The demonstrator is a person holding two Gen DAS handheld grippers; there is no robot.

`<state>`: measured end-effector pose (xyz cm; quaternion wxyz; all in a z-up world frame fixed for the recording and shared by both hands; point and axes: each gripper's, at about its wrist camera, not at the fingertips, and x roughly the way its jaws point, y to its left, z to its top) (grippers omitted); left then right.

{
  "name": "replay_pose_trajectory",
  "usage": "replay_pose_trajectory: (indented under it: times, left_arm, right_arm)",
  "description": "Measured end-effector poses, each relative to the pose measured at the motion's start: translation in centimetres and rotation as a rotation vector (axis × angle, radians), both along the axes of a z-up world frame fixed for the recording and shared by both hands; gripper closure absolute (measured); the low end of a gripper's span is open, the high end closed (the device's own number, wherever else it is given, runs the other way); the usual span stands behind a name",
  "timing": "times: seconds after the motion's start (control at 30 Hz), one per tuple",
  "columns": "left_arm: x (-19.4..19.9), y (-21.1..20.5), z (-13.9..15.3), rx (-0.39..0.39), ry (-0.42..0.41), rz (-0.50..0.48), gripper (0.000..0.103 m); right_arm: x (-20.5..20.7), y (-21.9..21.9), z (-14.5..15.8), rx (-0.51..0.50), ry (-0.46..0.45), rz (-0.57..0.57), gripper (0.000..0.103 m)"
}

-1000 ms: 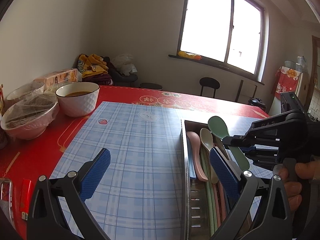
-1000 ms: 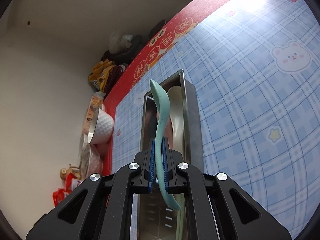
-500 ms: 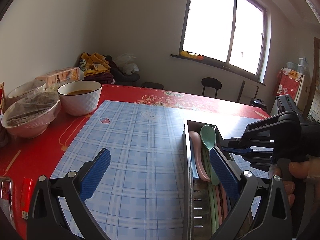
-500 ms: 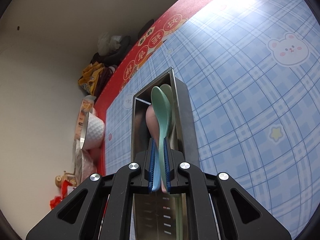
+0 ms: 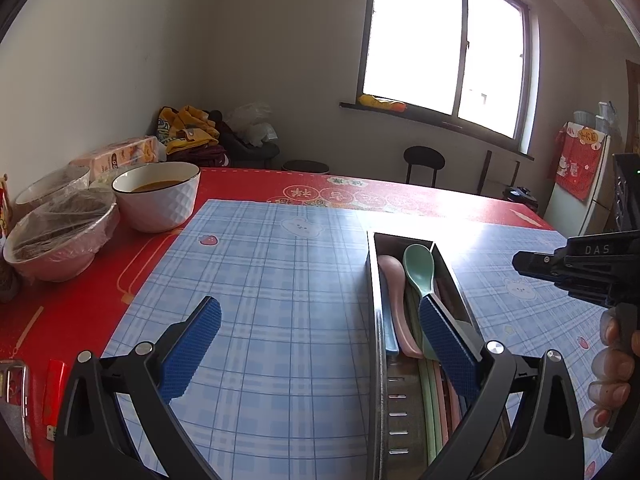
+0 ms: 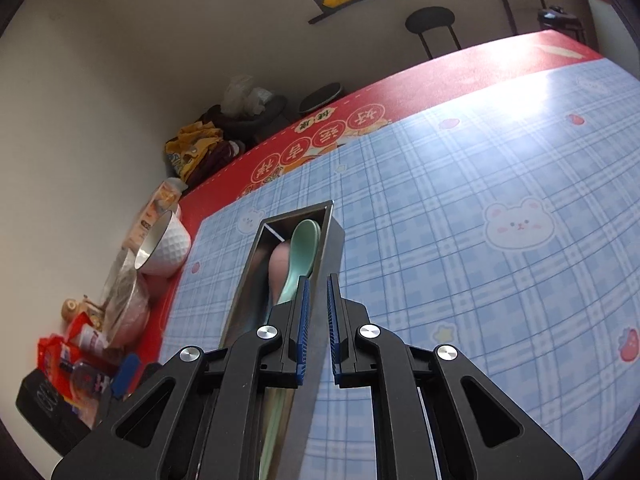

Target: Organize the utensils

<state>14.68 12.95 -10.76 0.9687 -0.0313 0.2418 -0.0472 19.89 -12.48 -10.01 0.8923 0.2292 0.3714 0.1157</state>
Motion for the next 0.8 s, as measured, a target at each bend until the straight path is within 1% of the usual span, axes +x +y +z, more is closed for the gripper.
replay_pose_trajectory:
  times: [0.13, 0.17, 0.2, 0.23, 0.27, 0.3, 0.4, 0.43, 0.47, 0.5, 0.53, 0.57, 0.6, 0.67, 0.8]
  left_arm:
    - [-0.4, -0.9, 0.5, 0.038, -0.002, 0.003, 0.006]
    - [-0.5, -1.1, 0.8, 0.045, -0.004, 0.002, 0.006]
    - [-0.7, -1.3, 1.0, 0.056, -0.005, 0.001, 0.006]
    - [-0.9, -1.6, 1.2, 0.069, -0.009, 0.002, 0.006]
    - [-1.2, -1.9, 1.4, 0.083, -0.013, 0.003, 0.006]
    - [-1.4, -2.2, 1.7, 0.094, -0.017, 0.004, 0.006]
    - [-2.3, -3.1, 2.9, 0.109, -0.033, 0.001, 0.006]
    - [-2.6, -3.4, 3.4, 0.114, -0.04, 0.0, 0.006]
    - [-2.9, -3.8, 3.9, 0.119, -0.048, -0.001, 0.006]
    - [-3.3, -4.2, 4.4, 0.125, -0.06, -0.001, 0.006]
    - [-3.7, -4.5, 5.0, 0.133, -0.071, -0.001, 0.006]
    - [-4.0, -5.0, 5.5, 0.143, -0.081, 0.0, 0.006]
    - [-4.3, -5.4, 6.0, 0.152, -0.092, 0.002, 0.006]
    - [-5.1, -6.0, 7.0, 0.159, -0.114, 0.007, 0.006]
    - [-6.6, -6.9, 8.8, 0.135, -0.153, 0.01, 0.006]
  right_arm:
    - [-2.0, -1.7, 1.8, -0.13, -0.088, 0.009, 0.093]
    - [-2.5, -2.1, 2.2, -0.159, -0.11, 0.01, 0.089]
    - [-3.0, -2.5, 2.7, -0.183, -0.13, 0.01, 0.085]
    - [-3.5, -3.0, 3.1, -0.205, -0.151, 0.01, 0.074]
    - [-4.0, -3.3, 3.5, -0.225, -0.171, 0.008, 0.06]
    - [-4.6, -3.8, 3.8, -0.241, -0.193, 0.007, 0.055]
    - [-6.0, -4.9, 4.9, -0.271, -0.236, 0.009, 0.046]
    - [-6.5, -5.3, 5.2, -0.273, -0.249, 0.009, 0.037]
    - [-7.0, -5.7, 5.5, -0.276, -0.263, 0.007, 0.033]
    - [-7.5, -6.1, 5.9, -0.284, -0.277, 0.004, 0.032]
    - [-7.9, -6.5, 6.2, -0.292, -0.288, 0.002, 0.027]
    - [-8.4, -6.9, 6.5, -0.297, -0.299, 0.0, 0.019]
    - [-8.8, -7.1, 6.7, -0.298, -0.312, -0.005, 0.016]
    - [-9.6, -7.9, 7.3, -0.305, -0.34, -0.019, 0.016]
    - [-11.2, -9.2, 8.2, -0.327, -0.386, -0.056, 0.016]
